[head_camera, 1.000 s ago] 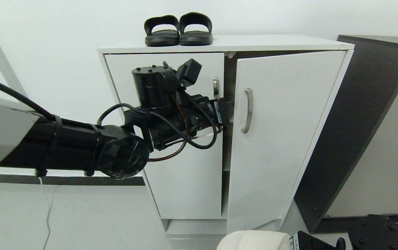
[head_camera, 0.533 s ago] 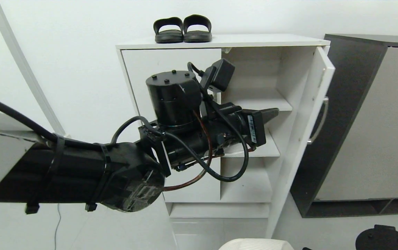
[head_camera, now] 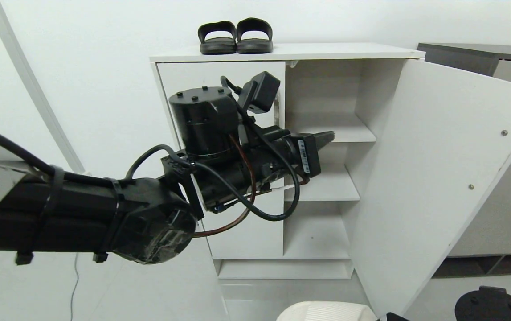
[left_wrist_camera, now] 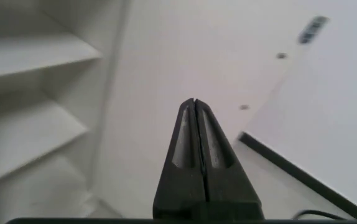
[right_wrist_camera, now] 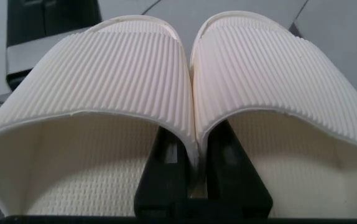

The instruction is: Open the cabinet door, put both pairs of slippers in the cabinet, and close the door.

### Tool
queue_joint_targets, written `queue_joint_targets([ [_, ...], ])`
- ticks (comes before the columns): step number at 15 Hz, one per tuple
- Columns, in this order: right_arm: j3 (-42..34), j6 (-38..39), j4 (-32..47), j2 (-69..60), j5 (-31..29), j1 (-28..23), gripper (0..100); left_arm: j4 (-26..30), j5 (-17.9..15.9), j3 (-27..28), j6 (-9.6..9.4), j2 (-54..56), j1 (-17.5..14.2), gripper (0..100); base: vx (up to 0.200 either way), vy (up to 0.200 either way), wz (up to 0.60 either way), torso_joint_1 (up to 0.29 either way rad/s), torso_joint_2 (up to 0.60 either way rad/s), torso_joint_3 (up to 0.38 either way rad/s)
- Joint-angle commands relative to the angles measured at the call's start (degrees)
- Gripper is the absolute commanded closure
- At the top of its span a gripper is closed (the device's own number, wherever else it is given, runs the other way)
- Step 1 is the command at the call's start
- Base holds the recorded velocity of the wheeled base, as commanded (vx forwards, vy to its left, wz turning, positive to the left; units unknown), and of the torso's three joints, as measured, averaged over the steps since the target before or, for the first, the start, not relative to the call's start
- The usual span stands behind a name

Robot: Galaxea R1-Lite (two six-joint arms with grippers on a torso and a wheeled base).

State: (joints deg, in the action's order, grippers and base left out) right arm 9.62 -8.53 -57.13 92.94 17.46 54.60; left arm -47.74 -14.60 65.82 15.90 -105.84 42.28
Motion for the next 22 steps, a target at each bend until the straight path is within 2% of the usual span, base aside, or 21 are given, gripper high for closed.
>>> queue_joint_targets([
  [1,3.04,0.18,-0.44,2.86,-1.37,-4.15,100,0.37,3.0,-3.85,-2.36,4.76,-3.69,100,0.0,0.0,0.0,0.0,0.0,0.0],
  [2,6.29,1.94,-0.44,5.06,-4.89,-6.17,100,0.89,5.46,-6.75,-2.8,8.46,-5.8,100,0.0,0.0,0.0,0.0,0.0,0.0],
  [4,13.58,10.29,-0.36,8.57,-17.98,-6.53,100,2.74,10.47,-12.99,-2.98,17.33,-8.88,100,0.0,0.0,0.0,0.0,0.0,0.0],
  [6,18.95,12.49,-0.27,11.91,-26.86,-7.49,100,6.69,14.87,-18.88,-4.03,26.83,-11.08,100,0.0,0.0,0.0,0.0,0.0,0.0],
  [7,21.93,12.58,-0.27,13.76,-31.78,-8.46,100,11.26,18.74,-22.93,-5.44,34.47,-12.92,100,0.0,0.0,0.0,0.0,0.0,0.0],
  [8,23.16,12.75,-0.27,14.46,-33.8,-8.72,100,13.29,20.32,-24.24,-6.05,37.72,-13.8,100,0.0,0.0,0.0,0.0,0.0,0.0],
  [10,28.26,13.37,-0.44,17.71,-44.18,-9.95,100,23.74,27.35,-29.17,-6.67,52.66,-18.11,100,0.0,0.0,0.0,0.0,0.0,0.0],
  [11,29.84,14.33,-0.36,18.24,-46.46,-10.39,100,29.81,30.34,-29.87,-7.02,58.73,-19.34,100,0.0,0.0,0.0,0.0,0.0,0.0],
  [12,30.64,14.6,-0.27,18.42,-47.08,-10.83,100,36.05,32.53,-30.31,-7.02,64.09,-22.59,100,0.0,0.0,0.0,0.0,0.0,0.0],
  [13,30.72,14.69,-0.18,18.42,-47.6,-11.1,100,39.74,33.06,-30.66,-7.02,67.25,-25.05,100,0.0,0.0,0.0,0.0,0.0,0.0],
  [14,30.9,14.6,-0.09,18.77,-48.92,-11.1,100,44.75,33.94,-31.63,-7.02,72.53,-28.92,100,0.0,0.0,0.0,0.0,0.0,0.0],
  [15,31.07,14.6,-0.18,19.12,-49.98,-11.1,100,47.47,35.52,-33.91,-8.51,77.27,-32.78,100,0.0,0.0,0.0,0.0,0.0,0.0],
  [16,31.07,14.6,-0.18,19.12,-50.24,-11.1,100,48.09,36.49,-36.9,-10.89,81.23,-35.69,100,0.0,0.0,0.0,0.0,0.0,0.0],
  [17,30.99,14.6,-0.18,19.12,-50.33,-11.1,100,48.0,36.4,-41.03,-11.85,85.45,-39.29,100,0.0,0.0,0.0,0.0,0.0,0.0],
  [18,30.81,14.6,-0.27,19.03,-50.33,-11.1,100,48.09,36.14,-45.43,-12.03,89.49,-42.19,100,0.0,0.0,0.0,0.0,0.0,0.0],
  [20,30.81,14.6,-0.27,19.03,-50.33,-11.1,100,48.18,36.14,-53.51,-13.17,97.23,-43.68,100,0.0,0.0,0.0,0.0,0.0,0.0],
  [22,30.81,14.6,-0.27,19.12,-50.33,-11.1,100,48.53,35.08,-60.46,-14.49,103.2,-43.6,100,0.0,0.0,0.0,0.0,0.0,0.0],
])
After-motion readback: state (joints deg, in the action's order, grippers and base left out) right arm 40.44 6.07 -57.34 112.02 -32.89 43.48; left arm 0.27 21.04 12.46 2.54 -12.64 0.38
